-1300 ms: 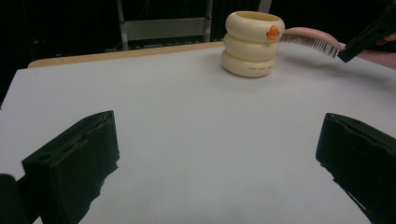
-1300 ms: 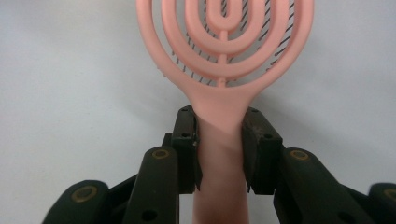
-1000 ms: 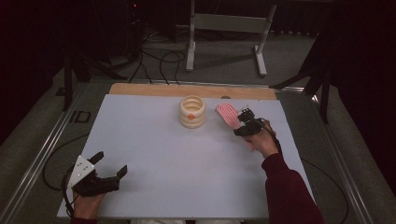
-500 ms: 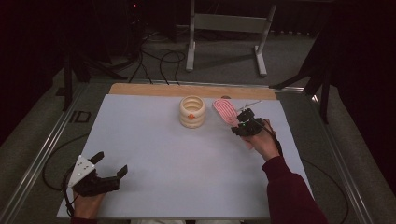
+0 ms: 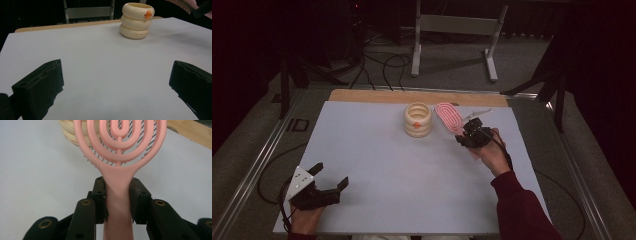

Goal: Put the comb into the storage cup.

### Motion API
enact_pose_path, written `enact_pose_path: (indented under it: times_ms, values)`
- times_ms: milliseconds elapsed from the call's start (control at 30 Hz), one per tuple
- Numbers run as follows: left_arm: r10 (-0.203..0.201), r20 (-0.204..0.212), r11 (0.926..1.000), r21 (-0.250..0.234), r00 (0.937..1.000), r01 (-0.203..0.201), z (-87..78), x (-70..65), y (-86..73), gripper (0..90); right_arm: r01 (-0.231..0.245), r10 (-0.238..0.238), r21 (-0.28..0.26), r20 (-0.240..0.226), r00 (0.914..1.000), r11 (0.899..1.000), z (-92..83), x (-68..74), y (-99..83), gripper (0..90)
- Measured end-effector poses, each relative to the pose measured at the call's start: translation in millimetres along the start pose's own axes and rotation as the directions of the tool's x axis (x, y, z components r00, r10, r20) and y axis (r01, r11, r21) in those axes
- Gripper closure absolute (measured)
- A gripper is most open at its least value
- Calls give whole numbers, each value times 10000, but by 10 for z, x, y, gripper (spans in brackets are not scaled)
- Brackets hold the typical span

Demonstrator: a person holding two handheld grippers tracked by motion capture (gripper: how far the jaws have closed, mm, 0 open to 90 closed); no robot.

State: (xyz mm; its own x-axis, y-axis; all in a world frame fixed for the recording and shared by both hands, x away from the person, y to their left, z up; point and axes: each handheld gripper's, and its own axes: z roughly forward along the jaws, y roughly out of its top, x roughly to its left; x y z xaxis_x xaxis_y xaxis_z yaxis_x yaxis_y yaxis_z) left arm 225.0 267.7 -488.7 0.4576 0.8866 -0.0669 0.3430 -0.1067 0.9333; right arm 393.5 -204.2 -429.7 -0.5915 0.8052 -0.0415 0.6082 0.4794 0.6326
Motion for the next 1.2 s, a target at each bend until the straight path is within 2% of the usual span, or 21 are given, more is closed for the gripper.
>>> enact_pose_path:
  times_ms: [633,1200]
  values:
    - [-23,-17,10000,91,10000,23,13,-6,0,0,660,-686,-643,-390,9969,9957,-75,341,11,698]
    - [-185,-19,9998,111,9998,186,18,-1,3,0,1241,-1345,-1387,-680,9886,9825,-56,700,0,698]
